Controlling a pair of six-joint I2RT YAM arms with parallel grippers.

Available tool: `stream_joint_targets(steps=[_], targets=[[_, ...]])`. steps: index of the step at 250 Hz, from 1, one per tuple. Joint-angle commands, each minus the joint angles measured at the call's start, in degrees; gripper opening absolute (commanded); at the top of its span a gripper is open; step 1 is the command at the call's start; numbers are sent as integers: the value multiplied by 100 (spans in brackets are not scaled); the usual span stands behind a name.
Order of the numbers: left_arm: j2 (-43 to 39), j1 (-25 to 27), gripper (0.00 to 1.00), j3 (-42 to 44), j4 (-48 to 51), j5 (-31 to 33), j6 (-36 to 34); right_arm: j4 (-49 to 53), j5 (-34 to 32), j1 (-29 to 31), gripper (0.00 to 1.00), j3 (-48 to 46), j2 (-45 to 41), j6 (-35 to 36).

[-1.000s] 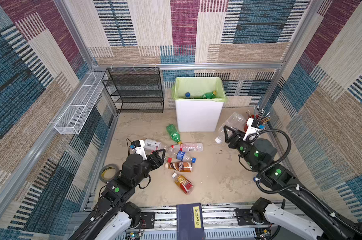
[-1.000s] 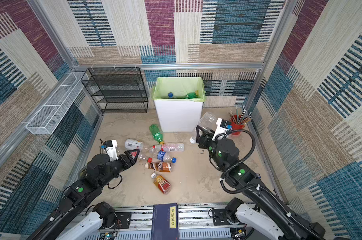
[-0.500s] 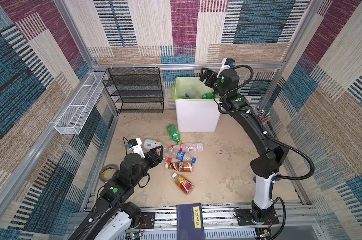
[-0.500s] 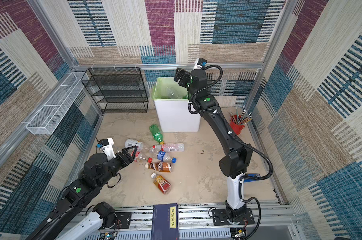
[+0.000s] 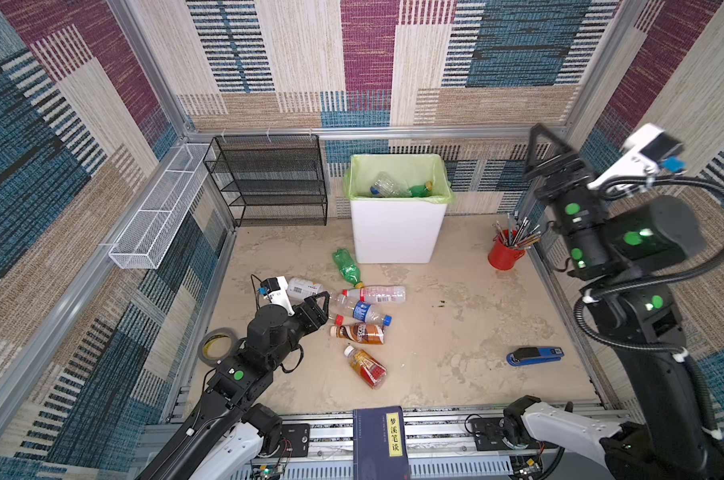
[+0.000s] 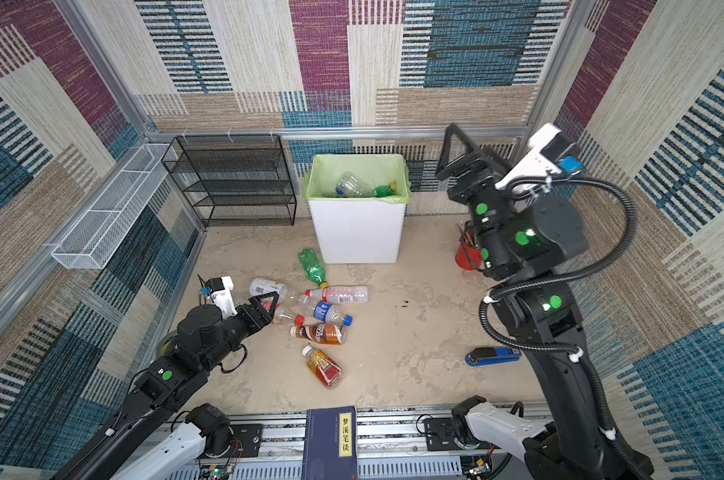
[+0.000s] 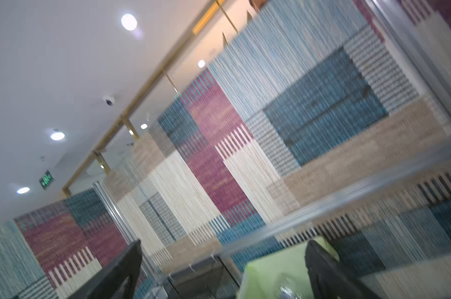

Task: Throw the plastic bottles in the bin
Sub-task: 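Return right gripper to the pile while left gripper lowers onto clear bottle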

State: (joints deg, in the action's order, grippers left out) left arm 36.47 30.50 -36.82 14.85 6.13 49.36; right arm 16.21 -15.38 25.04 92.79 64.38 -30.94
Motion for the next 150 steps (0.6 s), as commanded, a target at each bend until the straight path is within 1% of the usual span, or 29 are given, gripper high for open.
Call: stream_joint_targets(steps=[1,34,74,113,150], targets=[[-91,-52,78,60,37,-7,3,1376,310,-1,99,-1121,-217,-833],[-166,-136,77,50,458,-1,5,1666,895,1,99,-2527,-525,-1486],[-99,-304,74,-42,1077,37,248,1704,1672,8,99,-3863,-648,-1875],[143,-492,71,-124,1441,-74,580,1803,2408,8,99,-4512,-165,-1730],[524,-704,70,-318,1795,9,785,1732,2851,6,99,-4620,475,-1311]])
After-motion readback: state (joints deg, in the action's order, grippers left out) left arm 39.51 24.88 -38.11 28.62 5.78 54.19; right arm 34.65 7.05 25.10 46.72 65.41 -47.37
